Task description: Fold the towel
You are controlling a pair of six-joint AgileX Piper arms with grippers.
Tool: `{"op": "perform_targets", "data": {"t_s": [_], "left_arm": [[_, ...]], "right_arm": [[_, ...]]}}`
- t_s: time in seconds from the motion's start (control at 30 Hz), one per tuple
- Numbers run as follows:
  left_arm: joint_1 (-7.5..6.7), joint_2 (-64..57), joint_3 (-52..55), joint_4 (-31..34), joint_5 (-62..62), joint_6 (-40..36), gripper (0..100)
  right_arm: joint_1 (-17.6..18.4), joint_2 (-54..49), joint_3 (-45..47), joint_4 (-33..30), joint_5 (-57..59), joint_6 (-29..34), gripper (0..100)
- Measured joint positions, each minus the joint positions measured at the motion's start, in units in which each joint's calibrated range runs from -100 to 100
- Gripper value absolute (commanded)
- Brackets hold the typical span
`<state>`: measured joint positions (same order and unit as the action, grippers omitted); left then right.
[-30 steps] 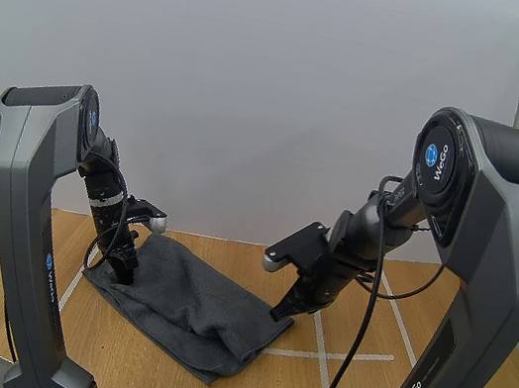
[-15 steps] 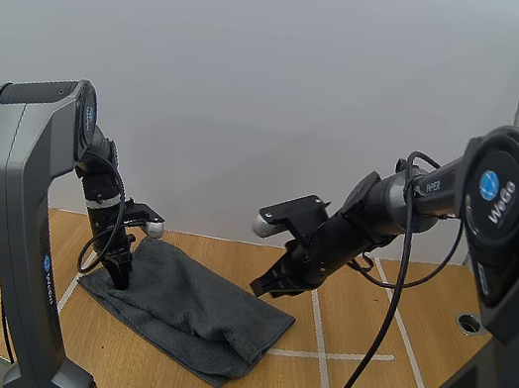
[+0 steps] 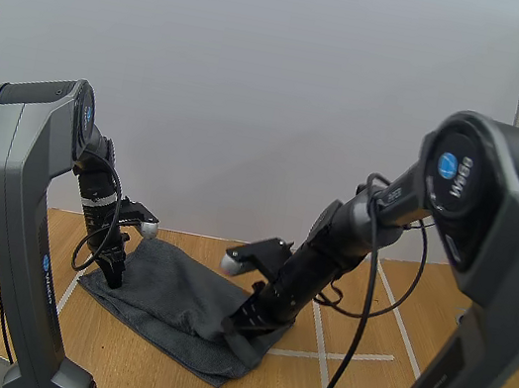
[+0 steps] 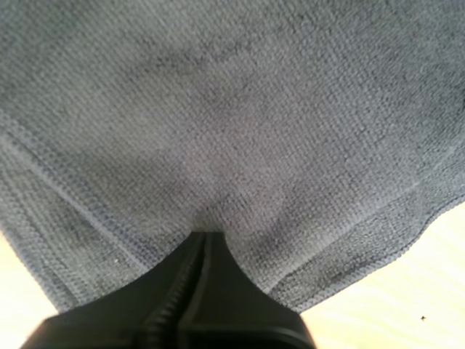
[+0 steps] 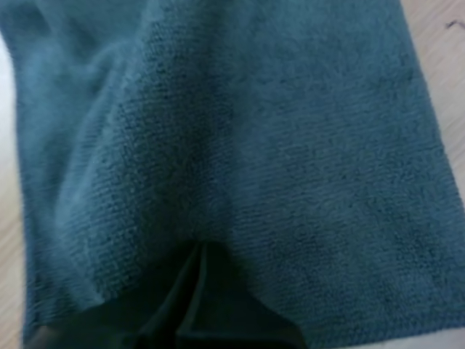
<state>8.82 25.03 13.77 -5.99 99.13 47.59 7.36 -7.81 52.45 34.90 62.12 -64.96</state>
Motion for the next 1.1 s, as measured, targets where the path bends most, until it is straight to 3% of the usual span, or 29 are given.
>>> {"op": "perform_targets", "data": {"t_s": [0.4, 0.57, 0.7, 0.77, 0.9, 1.1], "left_arm": [[0.03, 0.0, 0.0, 0.2, 0.0, 0.0, 0], [0.12, -0.5, 3.8, -2.8, -0.3, 0.4, 0], [0.12, -1.0, 5.3, -3.1, -0.4, 0.5, 0], [0.12, -1.5, 6.3, -3.1, -0.4, 0.6, 0], [-0.5, -2.1, 7.9, -3.2, -0.9, 0.8, 0], [-3.04, -2.1, 8.2, -3.6, 0.9, 0.8, 0]], "right_arm": [[0.0, 5.2, 0.5, 0.3, -7.0, -1.0, 0], [-0.6, 5.8, 0.5, -5.2, -30.5, -1.3, 0], [-1.8, 6.1, 0.5, -5.8, -34.7, -1.3, 0], [-4.2, 7.2, -2.1, -6.6, -37.4, -1.4, 0], [-6.6, 9.7, -6.3, -6.8, -36.7, -1.4, 0], [-6.9, 5.6, -8.9, -3.7, -25.3, -1.4, 0]]}}
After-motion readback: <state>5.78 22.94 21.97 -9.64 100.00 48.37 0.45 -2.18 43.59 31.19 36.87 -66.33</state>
